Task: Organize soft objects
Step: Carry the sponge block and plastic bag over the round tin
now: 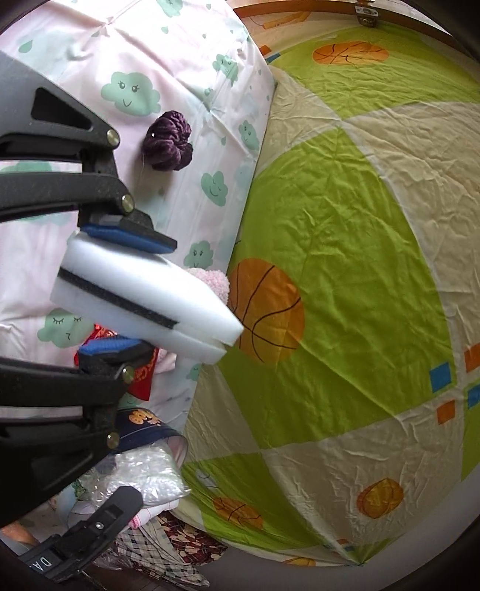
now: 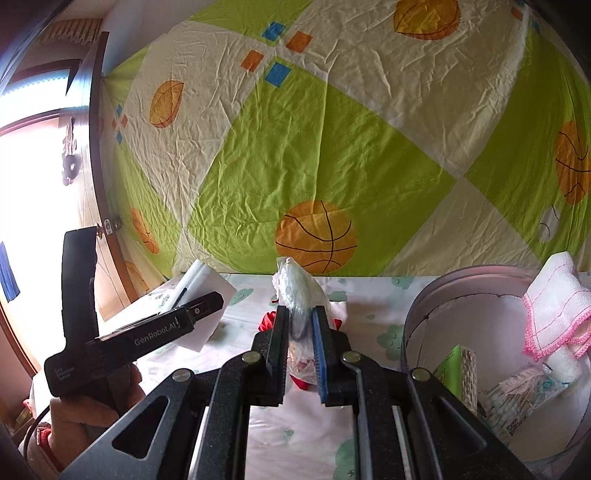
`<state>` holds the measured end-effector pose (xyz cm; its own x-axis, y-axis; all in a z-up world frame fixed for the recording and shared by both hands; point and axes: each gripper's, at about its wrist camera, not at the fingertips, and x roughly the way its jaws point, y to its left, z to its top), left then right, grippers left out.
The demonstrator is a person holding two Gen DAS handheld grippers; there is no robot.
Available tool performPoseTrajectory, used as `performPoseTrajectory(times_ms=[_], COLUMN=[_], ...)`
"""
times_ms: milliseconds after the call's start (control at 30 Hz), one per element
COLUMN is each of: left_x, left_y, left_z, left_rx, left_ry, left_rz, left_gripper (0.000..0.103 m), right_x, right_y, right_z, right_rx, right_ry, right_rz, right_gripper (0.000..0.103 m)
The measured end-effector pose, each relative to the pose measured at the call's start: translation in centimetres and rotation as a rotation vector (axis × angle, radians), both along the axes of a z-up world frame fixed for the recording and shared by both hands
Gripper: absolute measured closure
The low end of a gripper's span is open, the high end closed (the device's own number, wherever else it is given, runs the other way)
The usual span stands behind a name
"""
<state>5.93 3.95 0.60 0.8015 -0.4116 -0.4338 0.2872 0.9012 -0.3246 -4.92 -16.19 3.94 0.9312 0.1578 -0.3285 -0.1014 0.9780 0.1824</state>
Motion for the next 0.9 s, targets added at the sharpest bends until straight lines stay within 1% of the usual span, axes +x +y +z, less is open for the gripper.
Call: performPoseTrajectory(times_ms=[67,167,367,467,700,900], left_x=[-0.4,-0.8,-1.9,-2.4,-3.6,-4.1], left_y=[-0.5,-1.0,-2.5,-3.7,-6.2,-8.3], left_z=[-0.1,-0.6,-0.8,-0.7,-0.2,0.0], left_rx=[0.003,-0.005,0.02,0.037,0.039,0.039], left_ry=[-0.001,0.022,0.016,0.011,-0.007,-0.003], left_rz=[0.006,0.01,0.021,0.015,-0.002,-0.023], left_gripper=[0.064,0.064,0.064,0.064,0.064,0.064], right_x=[-0.3,-0.6,-0.3,-0.3,-0.9,-1.3], right_y=[-0.1,-0.6,-1.8,-2.7,-4.7,-6.0], right_z=[0.3,0.5,0.0,-0.1,0.1,0.4], right_rx=[-0.012,-0.02,-0.064,-0.073,-0.091,-0.109], right_ry=[-0.014,-0.02,0.017,0.03,0.022,0.011], right_rz=[-0.007,-0.014,-0.058,-0.073,-0.097,-0.124], right_gripper=[0.089,0.089,0.089,0.089,0.089,0.089])
